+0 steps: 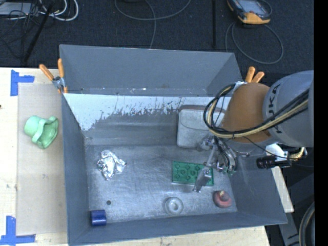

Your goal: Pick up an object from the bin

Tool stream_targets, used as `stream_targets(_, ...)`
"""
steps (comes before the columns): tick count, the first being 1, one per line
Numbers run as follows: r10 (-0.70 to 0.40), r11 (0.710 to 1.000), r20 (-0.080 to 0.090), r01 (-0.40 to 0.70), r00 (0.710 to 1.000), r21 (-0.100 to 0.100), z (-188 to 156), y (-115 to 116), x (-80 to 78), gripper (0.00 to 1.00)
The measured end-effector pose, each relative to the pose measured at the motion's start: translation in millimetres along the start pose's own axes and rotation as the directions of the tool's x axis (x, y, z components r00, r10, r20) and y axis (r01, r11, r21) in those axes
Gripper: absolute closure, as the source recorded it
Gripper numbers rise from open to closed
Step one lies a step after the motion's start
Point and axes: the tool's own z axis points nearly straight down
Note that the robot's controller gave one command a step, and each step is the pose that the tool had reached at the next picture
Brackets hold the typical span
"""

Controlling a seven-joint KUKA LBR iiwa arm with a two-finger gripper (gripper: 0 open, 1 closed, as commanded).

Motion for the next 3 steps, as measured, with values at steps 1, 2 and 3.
stream_targets(1,0.1,0.995,0.001,-0.1,0.995,-0.002,28.7,-10.5,-3.1,0.0)
stream_targets(2,0.095,0.995,0.0,-0.095,0.995,0.0,28.3,-9.9,-3.1,0.0)
stream_targets(3,0.093,0.996,0.006,-0.093,0.996,-0.001,24.3,-9.0,-5.5,1.0)
